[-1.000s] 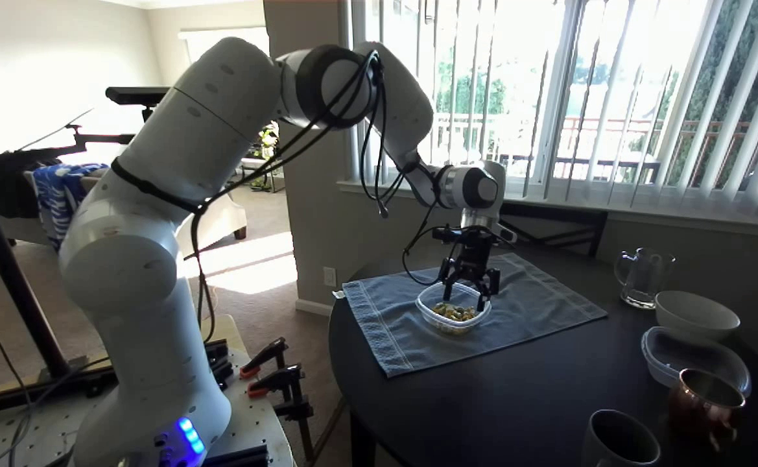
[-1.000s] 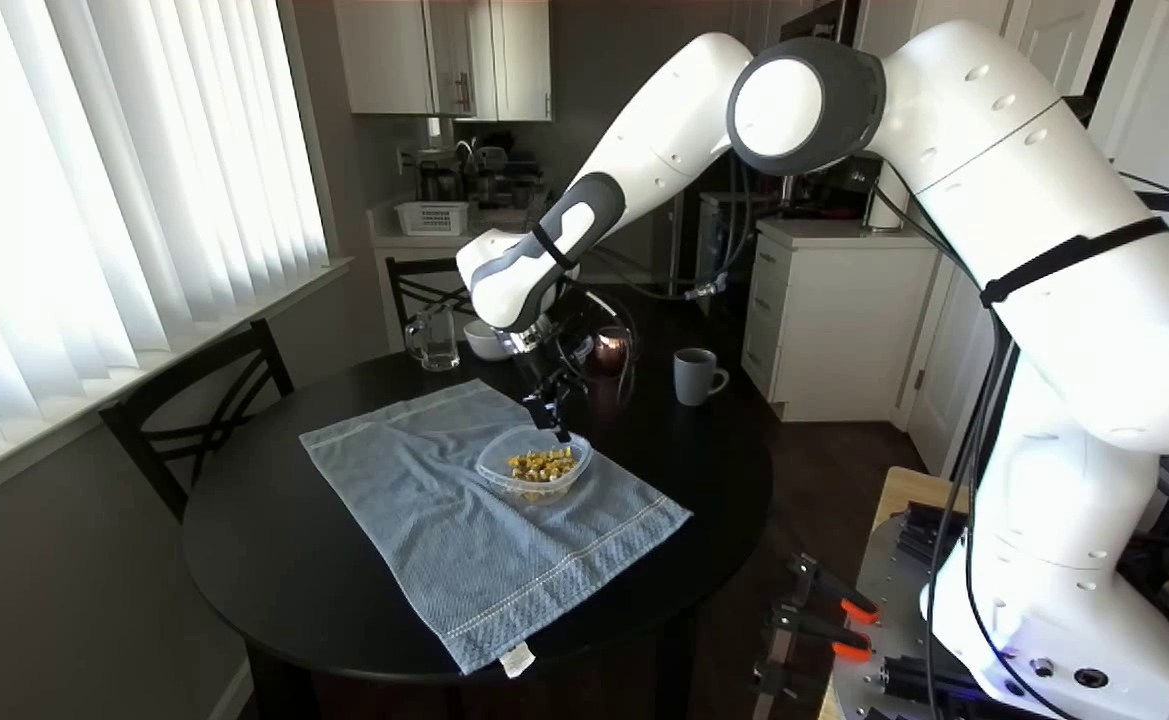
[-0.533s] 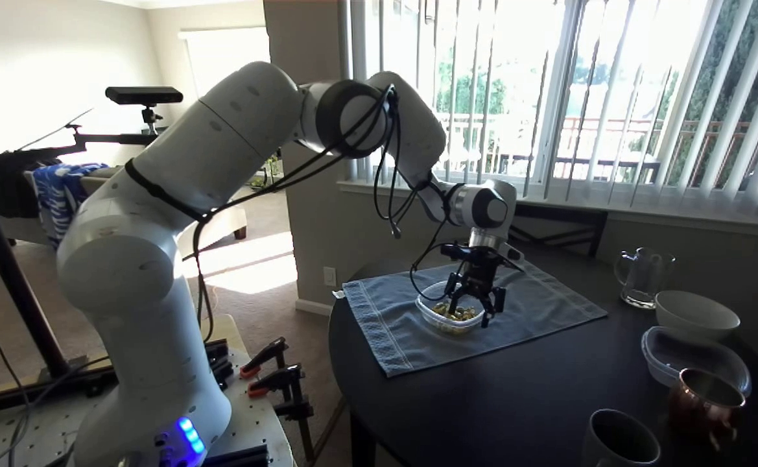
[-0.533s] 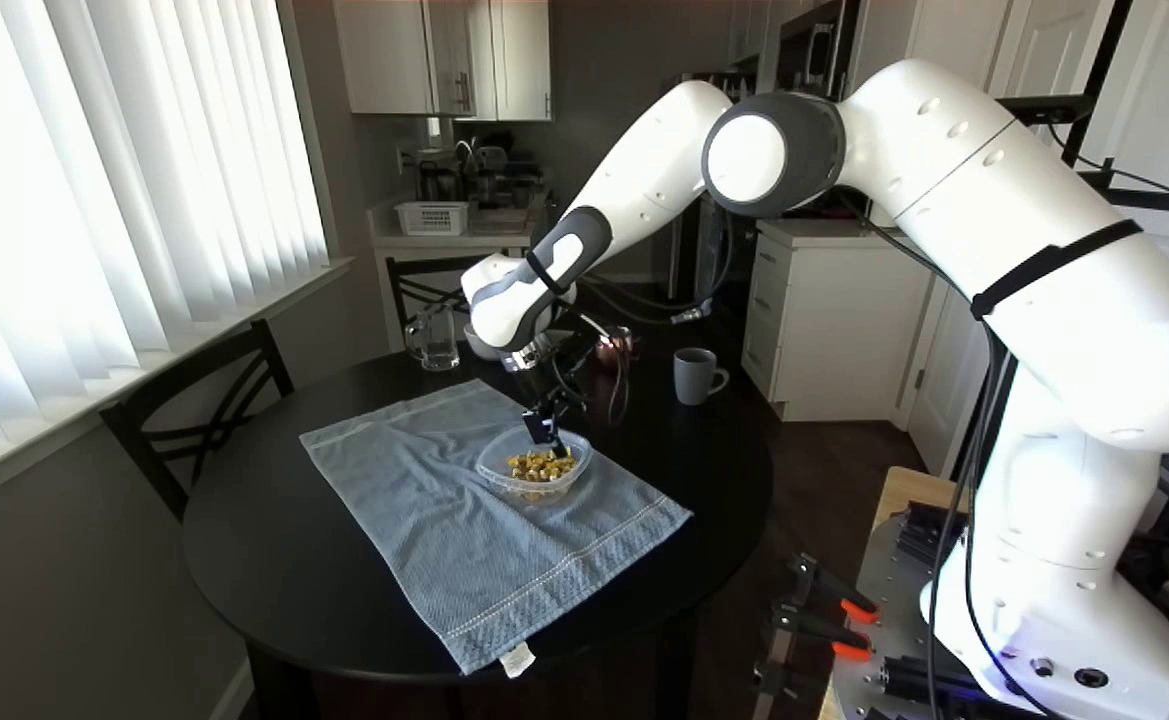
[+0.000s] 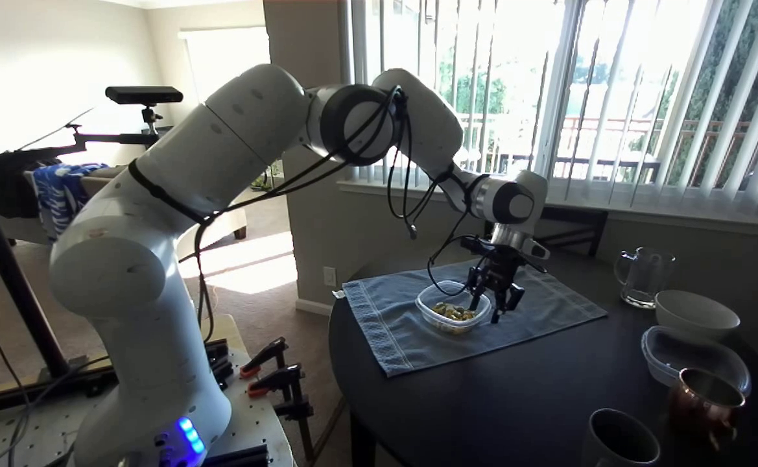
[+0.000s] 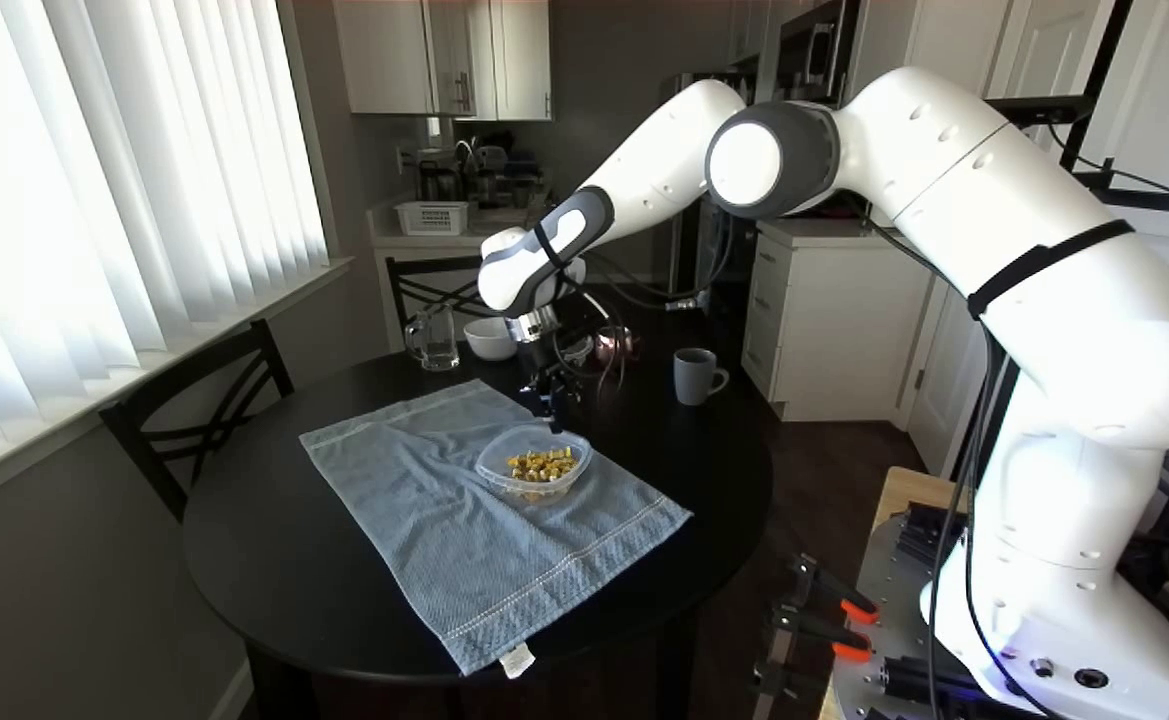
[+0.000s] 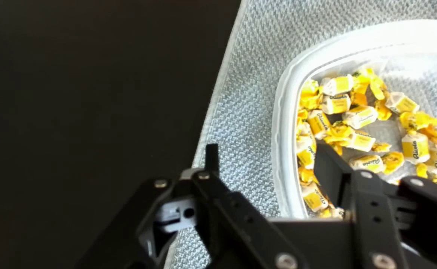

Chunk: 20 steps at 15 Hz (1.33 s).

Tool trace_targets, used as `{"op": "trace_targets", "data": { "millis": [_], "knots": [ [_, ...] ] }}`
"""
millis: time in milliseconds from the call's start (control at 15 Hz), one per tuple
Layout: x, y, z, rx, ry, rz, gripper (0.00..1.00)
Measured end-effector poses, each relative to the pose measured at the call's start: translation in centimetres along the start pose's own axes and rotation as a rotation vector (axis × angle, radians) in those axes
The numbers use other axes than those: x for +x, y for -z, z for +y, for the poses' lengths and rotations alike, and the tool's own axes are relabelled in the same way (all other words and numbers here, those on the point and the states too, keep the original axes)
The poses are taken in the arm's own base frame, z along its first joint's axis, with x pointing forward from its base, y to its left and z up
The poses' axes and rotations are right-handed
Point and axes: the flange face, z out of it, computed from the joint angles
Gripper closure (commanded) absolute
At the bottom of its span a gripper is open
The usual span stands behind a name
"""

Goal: Pour the candy onto the blue towel.

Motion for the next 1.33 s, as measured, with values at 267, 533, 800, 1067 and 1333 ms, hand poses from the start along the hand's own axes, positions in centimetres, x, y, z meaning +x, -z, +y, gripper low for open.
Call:
{"op": "trace_targets", "data": {
  "millis": [267, 533, 800, 1067, 1333],
  "knots": [
    [0.2, -0.8, -0.8, 0.018, 0.028, -0.015, 0.90],
    [0.3, -2.1, -2.4, 0.030, 0.059, -0.042, 0.98],
    [0.3, -1.7, -2.4, 0.034, 0.060, -0.046, 0.96],
    [0.3, -0.8, -1.5, 0.032, 0.046, -0.033, 0.96],
    [-1.0, 5.0, 2.0, 0.019, -0.004, 0.048, 0.96]
  ]
}}
